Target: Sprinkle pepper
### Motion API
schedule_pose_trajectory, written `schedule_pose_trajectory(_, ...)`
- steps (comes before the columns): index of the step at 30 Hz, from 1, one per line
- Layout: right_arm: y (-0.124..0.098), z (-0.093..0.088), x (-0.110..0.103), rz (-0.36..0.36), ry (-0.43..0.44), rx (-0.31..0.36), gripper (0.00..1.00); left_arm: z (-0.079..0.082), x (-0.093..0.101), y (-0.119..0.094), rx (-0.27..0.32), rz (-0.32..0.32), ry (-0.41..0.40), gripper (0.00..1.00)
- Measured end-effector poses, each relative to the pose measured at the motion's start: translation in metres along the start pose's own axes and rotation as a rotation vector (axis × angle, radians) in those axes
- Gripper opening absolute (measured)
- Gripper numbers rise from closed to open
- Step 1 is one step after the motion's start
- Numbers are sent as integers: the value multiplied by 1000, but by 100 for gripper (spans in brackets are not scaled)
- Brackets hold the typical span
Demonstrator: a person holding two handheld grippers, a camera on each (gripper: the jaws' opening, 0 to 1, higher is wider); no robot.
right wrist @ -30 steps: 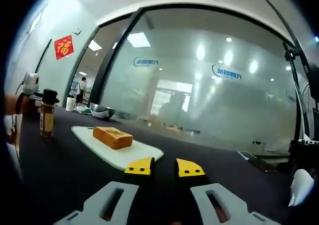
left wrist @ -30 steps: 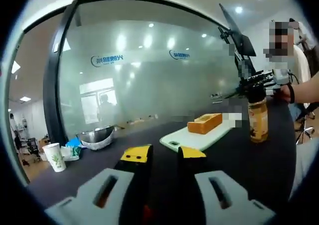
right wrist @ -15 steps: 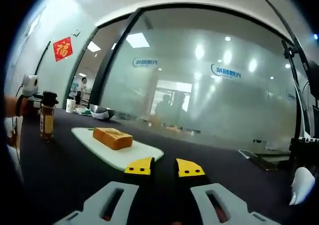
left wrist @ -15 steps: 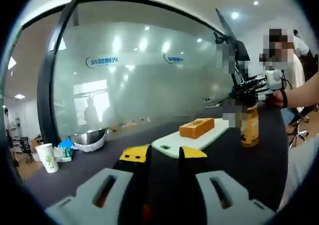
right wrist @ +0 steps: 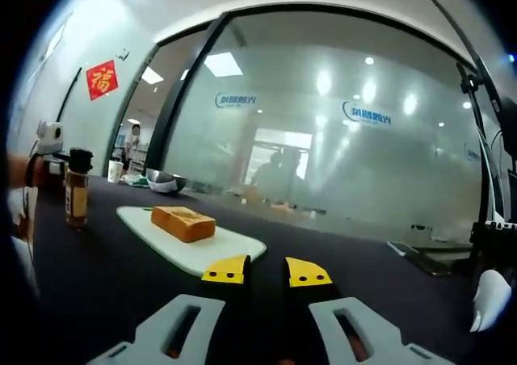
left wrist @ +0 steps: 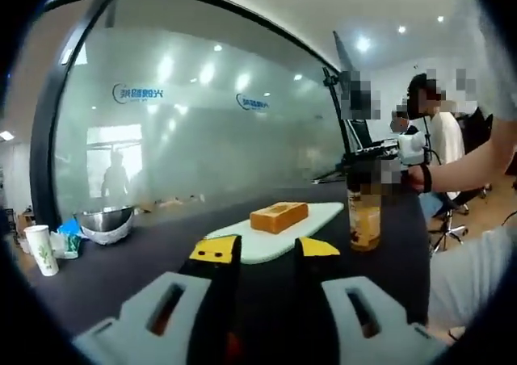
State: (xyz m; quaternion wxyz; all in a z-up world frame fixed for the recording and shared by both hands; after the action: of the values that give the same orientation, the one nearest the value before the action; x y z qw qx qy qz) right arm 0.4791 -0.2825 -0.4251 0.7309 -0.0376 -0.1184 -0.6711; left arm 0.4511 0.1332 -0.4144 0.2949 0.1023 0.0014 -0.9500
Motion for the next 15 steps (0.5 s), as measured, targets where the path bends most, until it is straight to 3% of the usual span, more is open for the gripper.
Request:
schedule_pose_trajectory(7,0,1,0,11,17,7,12,2,12,4,-5,-83,-5,27)
schedule_pose_trajectory(10,-1,0,1,11,15,7,12,8,18,6,20,-123,-6,28)
schedule_pose_trajectory(13,0,-1,0,17,10,6,12,15,30,10,53,-221,-49,33)
schedule_pose_trajectory(15,0,-1,0,18,6,3,12,18,33,13,50,-235,-34,37)
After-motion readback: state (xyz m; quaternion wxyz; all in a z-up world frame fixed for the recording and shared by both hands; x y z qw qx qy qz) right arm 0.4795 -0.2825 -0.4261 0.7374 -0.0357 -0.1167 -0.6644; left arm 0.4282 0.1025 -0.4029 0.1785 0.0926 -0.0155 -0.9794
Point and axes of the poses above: the point that each gripper's makers call its tool centre point, and the gripper's own axes: y roughly forward along the fingers, x roughly to its right, z roughly out of its top, the point moved 5 cm from there along -y, roughly backward along the fingers, and after that the axes turned 8 degrees about -z, right-handed, at the moved point
